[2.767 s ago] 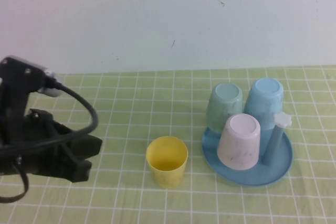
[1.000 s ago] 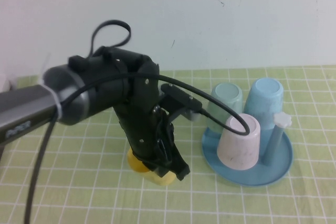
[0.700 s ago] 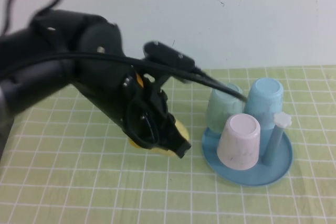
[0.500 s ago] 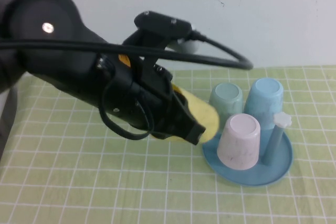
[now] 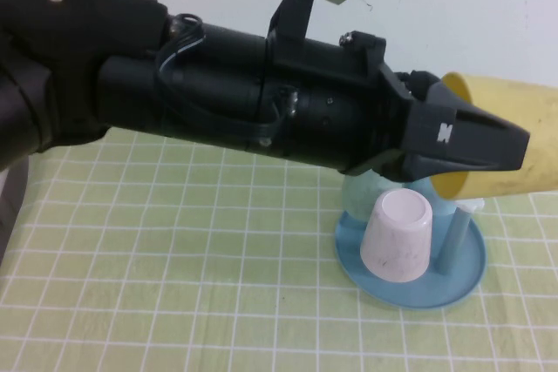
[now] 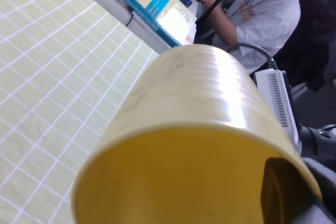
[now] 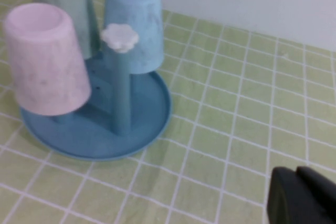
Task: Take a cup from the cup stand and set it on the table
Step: Pick up the cup from the rack
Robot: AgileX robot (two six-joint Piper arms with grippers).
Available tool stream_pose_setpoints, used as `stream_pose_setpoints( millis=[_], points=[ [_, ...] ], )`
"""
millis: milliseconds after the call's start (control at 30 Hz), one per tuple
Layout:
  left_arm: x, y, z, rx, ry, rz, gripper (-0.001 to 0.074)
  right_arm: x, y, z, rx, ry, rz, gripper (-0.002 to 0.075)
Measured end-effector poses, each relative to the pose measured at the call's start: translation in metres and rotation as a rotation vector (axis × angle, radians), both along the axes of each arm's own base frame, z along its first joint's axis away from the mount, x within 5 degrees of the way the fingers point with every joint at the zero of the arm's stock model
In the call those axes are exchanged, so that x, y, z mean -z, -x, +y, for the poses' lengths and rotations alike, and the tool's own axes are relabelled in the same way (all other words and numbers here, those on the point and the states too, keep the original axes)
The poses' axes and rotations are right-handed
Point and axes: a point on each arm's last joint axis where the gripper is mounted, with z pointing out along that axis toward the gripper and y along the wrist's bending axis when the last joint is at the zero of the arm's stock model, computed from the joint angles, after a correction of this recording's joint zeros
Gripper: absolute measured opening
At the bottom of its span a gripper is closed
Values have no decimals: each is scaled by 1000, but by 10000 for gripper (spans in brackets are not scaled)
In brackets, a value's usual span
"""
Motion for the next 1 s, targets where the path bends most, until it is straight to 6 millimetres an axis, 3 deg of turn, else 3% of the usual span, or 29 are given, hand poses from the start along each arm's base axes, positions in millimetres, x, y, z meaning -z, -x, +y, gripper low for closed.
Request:
stream_pose_setpoints(
  millis=[300, 500, 633, 800, 1000],
  points=[
    [13, -9, -5, -12, -53, 18, 4, -30, 7, 15, -155, -68, -45, -3],
    [5, -8, -7, -3, 36, 35, 4, -36, 7, 22, -179, -201, -63, -3],
    [8, -8, -6, -1, 4, 6, 4, -36, 8, 23, -201, -186, -74, -3],
    [29, -11, 0, -30, -231, -19, 4, -33, 9, 24, -252, -103, -63, -3],
    [63, -19, 30, -101, -737, -55, 4, -27, 11, 20, -280, 52, -22, -3]
  ],
)
